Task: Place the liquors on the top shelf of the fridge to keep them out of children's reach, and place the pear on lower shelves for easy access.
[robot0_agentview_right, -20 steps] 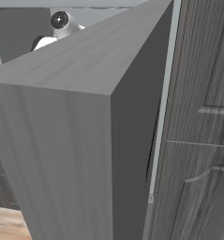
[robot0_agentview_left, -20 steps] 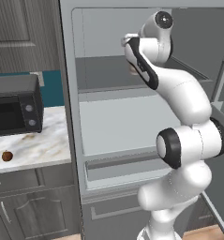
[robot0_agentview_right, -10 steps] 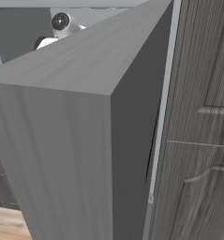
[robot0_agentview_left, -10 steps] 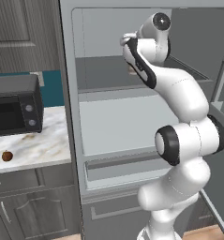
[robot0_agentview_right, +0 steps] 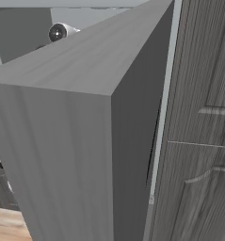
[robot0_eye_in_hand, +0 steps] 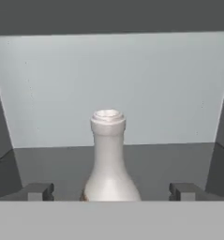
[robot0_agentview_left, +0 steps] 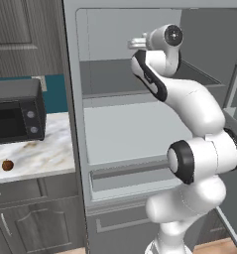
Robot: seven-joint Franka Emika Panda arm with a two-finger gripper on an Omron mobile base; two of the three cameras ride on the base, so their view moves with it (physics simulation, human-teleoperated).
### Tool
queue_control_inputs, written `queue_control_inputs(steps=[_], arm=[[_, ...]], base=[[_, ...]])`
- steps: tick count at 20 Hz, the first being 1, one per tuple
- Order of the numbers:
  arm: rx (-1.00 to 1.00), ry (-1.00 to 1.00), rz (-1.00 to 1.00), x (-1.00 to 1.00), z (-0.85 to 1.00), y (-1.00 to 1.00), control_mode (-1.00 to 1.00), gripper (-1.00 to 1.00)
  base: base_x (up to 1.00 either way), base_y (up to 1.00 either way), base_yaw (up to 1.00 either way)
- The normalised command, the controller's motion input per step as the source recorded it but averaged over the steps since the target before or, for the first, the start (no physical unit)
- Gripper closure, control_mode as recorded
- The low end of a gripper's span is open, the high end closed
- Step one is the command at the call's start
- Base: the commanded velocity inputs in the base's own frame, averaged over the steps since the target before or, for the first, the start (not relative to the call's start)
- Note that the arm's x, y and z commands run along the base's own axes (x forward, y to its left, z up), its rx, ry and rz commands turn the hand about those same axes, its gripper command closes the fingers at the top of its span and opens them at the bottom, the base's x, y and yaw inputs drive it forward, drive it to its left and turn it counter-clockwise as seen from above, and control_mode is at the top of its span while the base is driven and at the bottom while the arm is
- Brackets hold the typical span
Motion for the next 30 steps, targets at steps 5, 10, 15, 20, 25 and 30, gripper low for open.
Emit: queue_control_inputs(steps=[5, 10, 15, 20, 25, 30], arm=[[-0.01, -0.03, 0.0, -0.65, 0.0, 0.0, -1.0, -1.0], [0.0, 0.0, 0.0, -0.91, 0.05, 0.0, -1.0, -1.0], [-0.05, 0.07, 0.0, -1.0, 0.0, 0.0, -1.0, -1.0], [-0.1, 0.21, 0.0, -0.79, -0.05, 0.01, -1.0, -1.0], [-0.11, 0.19, 0.0, -0.55, -0.2, 0.04, -1.0, -1.0], [-0.1, 0.15, 0.0, -0.4, -0.31, 0.02, -1.0, -1.0]], base=[[0.0, 0.0, 0.0], [0.0, 0.0, 0.0], [0.0, 0.0, 0.0], [0.0, 0.0, 0.0], [0.0, 0.0, 0.0], [0.0, 0.0, 0.0]])
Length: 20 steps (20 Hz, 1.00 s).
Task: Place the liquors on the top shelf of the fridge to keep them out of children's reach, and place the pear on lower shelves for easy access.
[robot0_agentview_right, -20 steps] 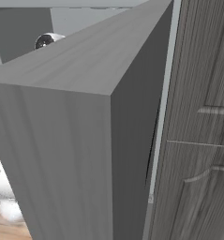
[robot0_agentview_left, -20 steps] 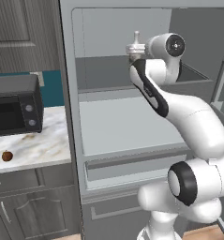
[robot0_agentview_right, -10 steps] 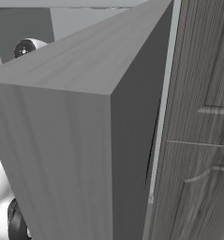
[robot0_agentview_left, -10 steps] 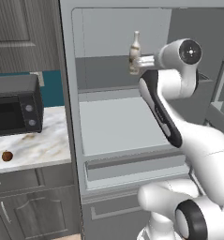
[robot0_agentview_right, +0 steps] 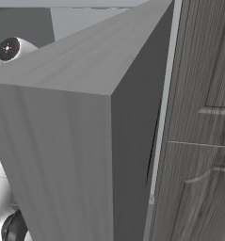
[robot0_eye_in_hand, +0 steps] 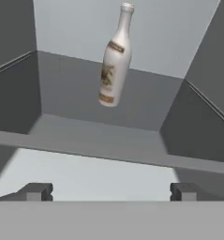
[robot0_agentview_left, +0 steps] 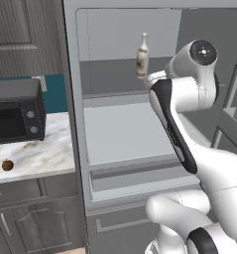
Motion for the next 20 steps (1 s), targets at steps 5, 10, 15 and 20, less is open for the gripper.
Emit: queue_control_inputs(steps=[5, 10, 15, 20], arm=[[-0.08, 0.13, 0.0, -0.24, -0.25, 0.06, -1.0, -1.0], [-0.04, 0.06, 0.0, -0.11, -0.12, 0.04, 1.0, -1.0], [0.0, 0.0, 0.0, 0.0, 0.0, 0.0, 1.0, -1.0], [0.0, 0.0, 0.0, 0.0, 0.0, 0.0, 1.0, -1.0]], base=[[0.0, 0.0, 0.0], [-0.23, 0.08, 0.0], [-0.52, 0.19, 0.0], [-0.49, 0.56, 0.04]])
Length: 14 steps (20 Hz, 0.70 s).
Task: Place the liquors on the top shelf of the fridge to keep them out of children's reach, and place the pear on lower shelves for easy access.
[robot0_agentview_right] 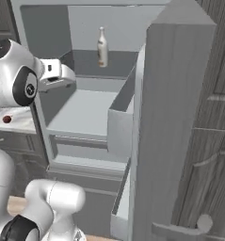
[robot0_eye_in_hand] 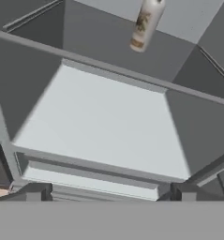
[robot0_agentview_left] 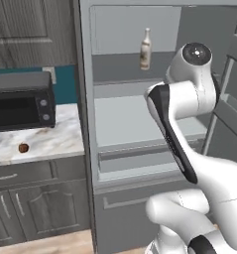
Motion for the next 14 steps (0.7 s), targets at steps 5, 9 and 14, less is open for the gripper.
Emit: queue_control_inputs(steps=[5, 9, 14], arm=[[0.0, 0.0, 0.0, 0.0, 0.0, 0.0, 1.0, -1.0], [0.0, 0.0, 0.0, 0.0, 0.0, 0.0, 1.0, -1.0], [0.0, 0.0, 0.0, 0.0, 0.0, 0.0, 1.0, -1.0]], base=[[-0.08, 1.0, 0.05], [0.0, 1.0, 0.04], [0.07, 1.0, 0.02]])
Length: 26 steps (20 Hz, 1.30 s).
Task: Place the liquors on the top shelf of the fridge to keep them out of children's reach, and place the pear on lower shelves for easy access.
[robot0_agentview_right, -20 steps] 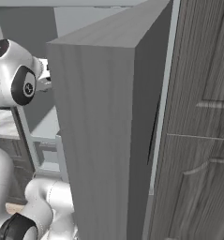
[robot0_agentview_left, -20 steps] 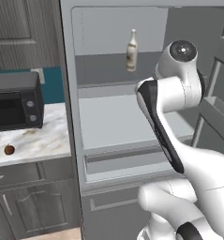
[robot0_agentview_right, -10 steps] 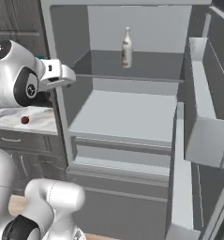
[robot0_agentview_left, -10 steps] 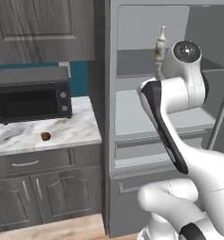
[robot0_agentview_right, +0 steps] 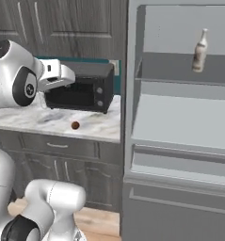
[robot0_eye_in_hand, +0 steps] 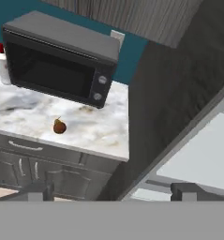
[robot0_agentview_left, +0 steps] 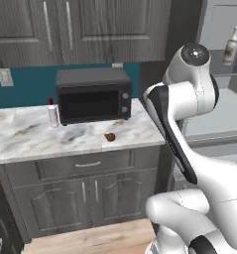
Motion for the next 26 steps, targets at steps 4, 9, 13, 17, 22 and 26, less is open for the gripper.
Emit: queue_control_inputs(steps=[4, 9, 13, 17, 22, 26], arm=[[0.0, 0.0, 0.0, 0.0, 0.0, 0.0, 1.0, -1.0], [0.0, 0.0, 0.0, 0.0, 0.0, 0.0, 1.0, -1.0], [0.0, 0.0, 0.0, 0.0, 0.0, 0.0, 1.0, -1.0], [0.0, 0.0, 0.0, 0.0, 0.0, 0.0, 1.0, -1.0], [0.0, 0.0, 0.0, 0.0, 0.0, 0.0, 1.0, -1.0], [0.0, 0.0, 0.0, 0.0, 0.0, 0.0, 1.0, -1.0]], base=[[0.33, 1.0, 0.0], [0.59, 0.94, 0.0], [0.63, 0.55, 0.0], [0.55, 0.28, -0.01], [0.5, 0.01, -0.02], [0.49, 0.0, -0.01]])
